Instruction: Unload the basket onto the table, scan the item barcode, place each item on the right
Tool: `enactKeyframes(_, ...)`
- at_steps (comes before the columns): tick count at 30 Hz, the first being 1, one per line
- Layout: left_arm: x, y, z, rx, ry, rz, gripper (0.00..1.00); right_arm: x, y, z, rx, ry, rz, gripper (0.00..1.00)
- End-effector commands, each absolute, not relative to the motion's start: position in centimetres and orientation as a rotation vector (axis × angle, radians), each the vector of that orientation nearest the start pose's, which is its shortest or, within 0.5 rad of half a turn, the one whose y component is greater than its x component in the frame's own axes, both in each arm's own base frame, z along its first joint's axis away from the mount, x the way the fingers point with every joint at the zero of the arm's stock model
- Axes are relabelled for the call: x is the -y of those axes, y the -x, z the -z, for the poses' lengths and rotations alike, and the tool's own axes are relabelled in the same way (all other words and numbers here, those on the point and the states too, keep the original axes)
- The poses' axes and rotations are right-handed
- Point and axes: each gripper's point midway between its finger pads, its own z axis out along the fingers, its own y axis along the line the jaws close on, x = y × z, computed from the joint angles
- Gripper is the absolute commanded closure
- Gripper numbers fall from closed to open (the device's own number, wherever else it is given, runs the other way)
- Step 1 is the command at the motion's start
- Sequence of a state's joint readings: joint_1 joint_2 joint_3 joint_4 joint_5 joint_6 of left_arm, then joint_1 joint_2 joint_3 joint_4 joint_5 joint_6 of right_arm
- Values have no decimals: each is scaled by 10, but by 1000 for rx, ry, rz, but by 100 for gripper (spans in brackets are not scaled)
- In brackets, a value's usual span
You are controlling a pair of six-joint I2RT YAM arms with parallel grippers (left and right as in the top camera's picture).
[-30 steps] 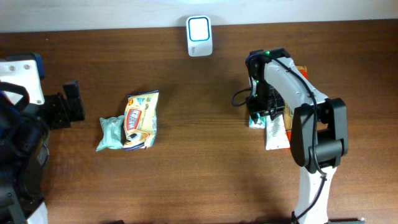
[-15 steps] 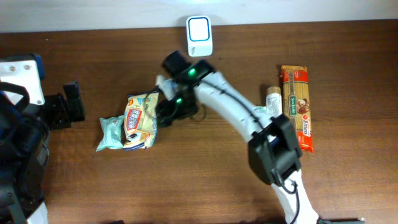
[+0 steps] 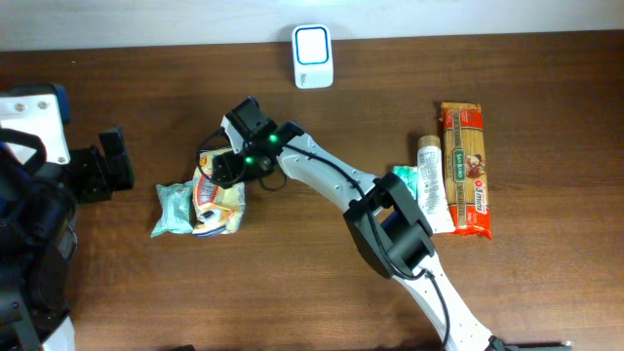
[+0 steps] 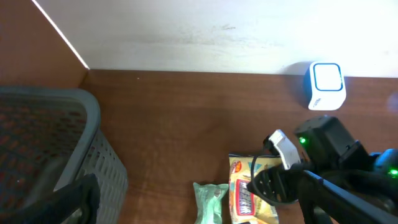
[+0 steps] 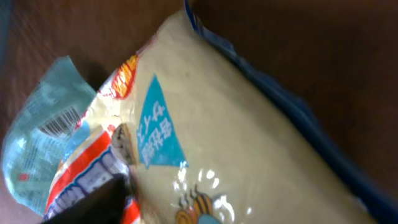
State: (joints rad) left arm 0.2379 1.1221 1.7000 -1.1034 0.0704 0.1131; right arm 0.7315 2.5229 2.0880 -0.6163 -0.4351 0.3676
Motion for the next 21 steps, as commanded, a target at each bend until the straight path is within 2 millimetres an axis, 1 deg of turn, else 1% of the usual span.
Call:
enactKeyframes(1, -59, -284, -415, -2091, 78, -159, 1, -448, -366, 40, -2850, 685, -831, 89)
enactKeyframes(2, -59, -284, -415, -2091, 78, -159, 1, -443, -369, 37, -2860, 676, -855, 96)
enactKeyframes(3, -59, -284, -415, -2091, 78, -159, 1, -440, -372, 28, -2847, 697, -915, 96)
enactKeyframes(4, -59, -284, -415, -2091, 78, -159, 1, -433, -380, 7, -2805, 733, -1015, 96)
enactKeyframes(5, -59, -284, -415, -2091, 79, -159, 1, -410, -396, -30, -2760, 739, -1063, 96)
enactKeyframes(7, -59, -284, -415, -2091, 79, -159, 1, -376, -408, -75, -2696, 797, -1025, 96)
enactKeyframes(8, -59, -284, -415, -2091, 79, -159, 1, -346, -414, -98, -2700, 801, -884, 96)
enactKeyframes(9, -59, -284, -415, -2091, 79, -159, 1, -324, -417, -108, -2718, 789, -739, 96)
enactKeyframes(10, -59, -284, -415, -2091, 79, -159, 1, -294, -422, -116, -2746, 756, -497, 96)
enactKeyframes(11, -59, -284, -415, -2091, 78, -159, 1, -251, -426, -118, -2772, 717, -91, 96)
enactKeyframes(12, -59, -284, -415, -2090, 79, -159, 1, -224, -424, -116, -2779, 720, 195, 96)
enactKeyframes(13, -59, -284, -415, -2091, 78, -159, 1, -208, -420, -113, -2783, 739, 368, 96)
enactKeyframes(14, -59, -284, -415, -2091, 79, -159, 1, -195, -412, -110, -2781, 784, 563, 96)
enactKeyframes(15, -59, -284, -415, -2091, 79, -159, 1, -190, -405, -107, -2790, 825, 646, 96)
enactKeyframes(16, -59, -284, -415, -2090, 79, -159, 1, -194, -399, -99, -2816, 857, 642, 96)
enactKeyframes(18, -59, -284, -415, -2091, 78, -159, 1, -197, -398, -83, -2843, 877, 642, 96)
enactKeyframes(19, -59, -284, -415, -2091, 78, -159, 1, -210, -395, -72, -2874, 883, 532, 96)
enactKeyframes(20, -59, -284, -415, -2091, 79, -159, 1, -227, -392, -65, -2895, 892, 410, 94)
enactKeyframes(21, -59, -284, -415, -2091, 78, -159, 1, -246, -388, -62, -2894, 907, 294, 82)
